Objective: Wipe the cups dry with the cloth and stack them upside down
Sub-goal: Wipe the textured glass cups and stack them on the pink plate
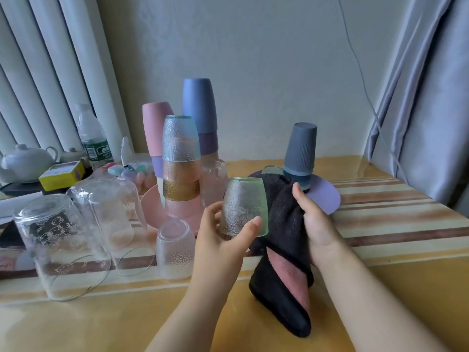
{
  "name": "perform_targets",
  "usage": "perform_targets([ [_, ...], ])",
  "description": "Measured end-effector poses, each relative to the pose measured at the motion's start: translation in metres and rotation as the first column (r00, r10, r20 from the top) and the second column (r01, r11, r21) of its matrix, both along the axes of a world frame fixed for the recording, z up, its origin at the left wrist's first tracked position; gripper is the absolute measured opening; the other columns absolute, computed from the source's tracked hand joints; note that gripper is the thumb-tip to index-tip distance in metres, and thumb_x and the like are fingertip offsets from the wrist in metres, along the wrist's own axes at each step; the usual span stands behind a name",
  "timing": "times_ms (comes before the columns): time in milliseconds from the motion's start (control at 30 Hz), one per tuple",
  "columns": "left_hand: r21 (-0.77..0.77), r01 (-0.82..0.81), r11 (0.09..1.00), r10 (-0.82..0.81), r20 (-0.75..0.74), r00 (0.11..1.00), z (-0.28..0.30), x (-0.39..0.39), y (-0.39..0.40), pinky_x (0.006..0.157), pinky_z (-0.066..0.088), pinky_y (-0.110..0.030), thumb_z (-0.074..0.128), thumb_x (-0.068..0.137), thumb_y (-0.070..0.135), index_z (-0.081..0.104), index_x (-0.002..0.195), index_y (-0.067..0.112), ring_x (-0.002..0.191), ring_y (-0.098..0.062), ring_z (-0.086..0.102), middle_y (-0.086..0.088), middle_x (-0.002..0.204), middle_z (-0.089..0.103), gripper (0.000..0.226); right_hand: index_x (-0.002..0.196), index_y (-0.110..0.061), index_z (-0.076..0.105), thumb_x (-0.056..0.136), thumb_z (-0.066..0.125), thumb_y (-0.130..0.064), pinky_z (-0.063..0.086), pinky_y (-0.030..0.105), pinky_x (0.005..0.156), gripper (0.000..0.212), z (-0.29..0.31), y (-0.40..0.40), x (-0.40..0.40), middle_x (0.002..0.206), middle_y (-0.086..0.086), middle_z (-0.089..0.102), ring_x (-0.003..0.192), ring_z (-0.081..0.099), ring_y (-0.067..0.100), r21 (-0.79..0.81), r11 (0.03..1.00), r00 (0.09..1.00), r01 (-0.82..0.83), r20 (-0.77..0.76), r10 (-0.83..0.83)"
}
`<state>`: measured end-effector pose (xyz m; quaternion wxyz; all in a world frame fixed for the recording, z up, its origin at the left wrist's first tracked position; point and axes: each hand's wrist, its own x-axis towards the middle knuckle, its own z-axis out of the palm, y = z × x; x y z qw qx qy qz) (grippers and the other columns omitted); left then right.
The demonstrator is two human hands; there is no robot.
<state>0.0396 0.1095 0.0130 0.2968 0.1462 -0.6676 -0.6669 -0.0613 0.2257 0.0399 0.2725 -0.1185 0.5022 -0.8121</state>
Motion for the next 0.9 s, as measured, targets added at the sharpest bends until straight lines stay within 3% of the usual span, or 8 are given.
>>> perform_targets([
  [200, -0.022, -0.017, 1.0, 0.017, 0.003, 1.0, -0.003, -0.001, -0.002, 0.073, 0.06, -0.043, 0.078, 0.06, 0.045, 0.054, 0.111, 0.03, 0.081, -0.012, 0.071, 0.018, 0.094, 0.069, 0.058, 0.077, -0.021, 0.078, 0.087, 0.049, -0.044, 0.056, 0.031, 0.069, 0.038, 0.015, -0.012, 0.007, 0.091, 0.007, 0.074, 0.083, 0.071, 0.019, 0.074, 0.993, 0.986, -0.097, -0.126, 0.106],
  [333, -0.022, -0.027, 0.999, 0.027, 0.02, 0.999, -0.002, -0.002, -0.004, 0.077, 0.058, -0.041, 0.078, 0.066, 0.046, 0.059, 0.111, 0.028, 0.072, -0.008, 0.068, 0.016, 0.088, 0.072, 0.052, 0.081, -0.022, 0.078, 0.082, 0.042, -0.046, 0.057, 0.025, 0.068, 0.043, 0.006, -0.02, 0.014, 0.095, 0.006, 0.074, 0.087, 0.071, 0.016, -0.032, 0.98, 0.965, -0.199, -0.179, 0.19],
  [433, -0.023, -0.033, 0.999, 0.034, 0.017, 0.999, -0.002, -0.002, -0.004, 0.079, 0.058, -0.047, 0.073, 0.065, 0.05, 0.065, 0.108, 0.03, 0.074, -0.007, 0.068, 0.014, 0.088, 0.074, 0.048, 0.101, -0.017, 0.074, 0.086, 0.039, -0.046, 0.054, 0.027, 0.085, 0.047, -0.009, -0.02, 0.013, 0.108, 0.005, 0.071, 0.103, 0.066, 0.016, -0.099, 0.959, 0.948, -0.266, -0.204, 0.242],
  [500, -0.02, -0.048, 0.999, 0.048, 0.008, 0.999, -0.001, -0.003, -0.003, 0.077, 0.058, -0.051, 0.073, 0.062, 0.054, 0.066, 0.106, 0.033, 0.074, -0.011, 0.068, 0.011, 0.087, 0.075, 0.05, 0.127, -0.022, 0.056, 0.089, 0.048, -0.044, 0.04, 0.033, 0.106, 0.045, -0.02, -0.02, 0.014, 0.128, -0.003, 0.061, 0.124, 0.052, 0.013, -0.031, 0.981, 0.938, -0.189, -0.303, 0.171],
  [567, 0.048, -0.099, 0.994, 0.1, -0.018, 0.995, -0.001, -0.005, -0.003, 0.072, 0.059, -0.05, 0.084, 0.063, 0.049, 0.062, 0.102, 0.035, 0.065, -0.012, 0.066, 0.009, 0.076, 0.073, 0.047, 0.139, -0.032, 0.037, 0.086, 0.048, -0.042, 0.025, 0.038, 0.115, 0.055, -0.029, -0.021, 0.017, 0.14, -0.013, 0.048, 0.133, 0.039, 0.005, -0.015, 0.996, 0.897, -0.086, -0.437, 0.071],
  [667, 0.065, -0.131, 0.989, 0.135, -0.061, 0.989, 0.002, -0.003, -0.001, 0.067, 0.06, -0.049, 0.076, 0.065, 0.044, 0.058, 0.099, 0.034, 0.054, -0.005, 0.058, 0.007, 0.067, 0.068, 0.039, 0.134, -0.044, 0.033, 0.092, 0.039, -0.036, 0.026, 0.025, 0.112, 0.043, -0.034, -0.027, 0.027, 0.138, -0.028, 0.044, 0.134, 0.033, -0.003, 0.023, 1.0, 0.812, -0.009, -0.583, 0.021],
  [767, 0.02, -0.081, 0.997, 0.082, -0.062, 0.995, 0.001, -0.002, -0.001, 0.077, 0.057, -0.055, 0.08, 0.07, 0.043, 0.06, 0.105, 0.033, 0.067, -0.011, 0.066, 0.003, 0.079, 0.074, 0.042, 0.13, -0.048, 0.027, 0.094, 0.028, -0.032, 0.024, 0.003, 0.102, 0.039, -0.031, -0.029, 0.035, 0.128, -0.048, 0.037, 0.128, 0.026, -0.021, 0.046, 0.998, 0.793, 0.034, -0.61, 0.001],
  [900, 0.036, 0.062, 0.997, -0.061, -0.016, 0.998, -0.002, -0.003, -0.007, 0.085, 0.053, -0.053, 0.072, 0.072, 0.037, 0.062, 0.111, 0.027, 0.08, -0.021, 0.067, -0.007, 0.091, 0.075, 0.041, 0.129, -0.037, 0.035, 0.096, 0.029, -0.04, 0.028, 0.0, 0.098, 0.033, -0.026, -0.023, 0.028, 0.124, -0.043, 0.042, 0.116, 0.033, -0.029, 0.03, 0.993, 0.799, 0.117, -0.596, -0.076],
])
